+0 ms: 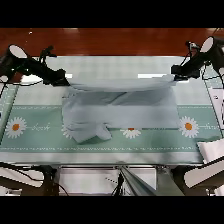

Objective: Fold the shirts.

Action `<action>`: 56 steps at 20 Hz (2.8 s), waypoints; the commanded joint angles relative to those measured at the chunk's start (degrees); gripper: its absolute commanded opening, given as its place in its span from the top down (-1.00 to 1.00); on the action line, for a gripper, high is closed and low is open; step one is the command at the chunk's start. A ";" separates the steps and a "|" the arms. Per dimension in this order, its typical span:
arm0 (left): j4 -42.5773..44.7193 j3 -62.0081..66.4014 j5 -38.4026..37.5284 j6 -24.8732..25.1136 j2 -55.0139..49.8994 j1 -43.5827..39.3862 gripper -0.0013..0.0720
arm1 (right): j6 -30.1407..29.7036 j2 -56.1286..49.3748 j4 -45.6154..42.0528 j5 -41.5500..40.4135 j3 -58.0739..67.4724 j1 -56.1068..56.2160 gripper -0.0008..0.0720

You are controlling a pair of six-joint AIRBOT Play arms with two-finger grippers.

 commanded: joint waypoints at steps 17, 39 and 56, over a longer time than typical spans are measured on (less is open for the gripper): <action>-2.67 -43.69 -8.48 4.15 26.60 17.35 -0.91 | -15.89 19.89 15.65 3.52 -30.05 -22.14 -0.53; -10.10 -54.97 13.49 -0.48 24.26 -1.42 0.87 | -19.02 21.44 13.70 -0.44 -37.64 -22.93 -0.52; -10.12 -49.53 12.02 1.88 24.87 -1.09 0.87 | -16.39 22.10 19.45 -12.90 -52.85 -16.13 0.93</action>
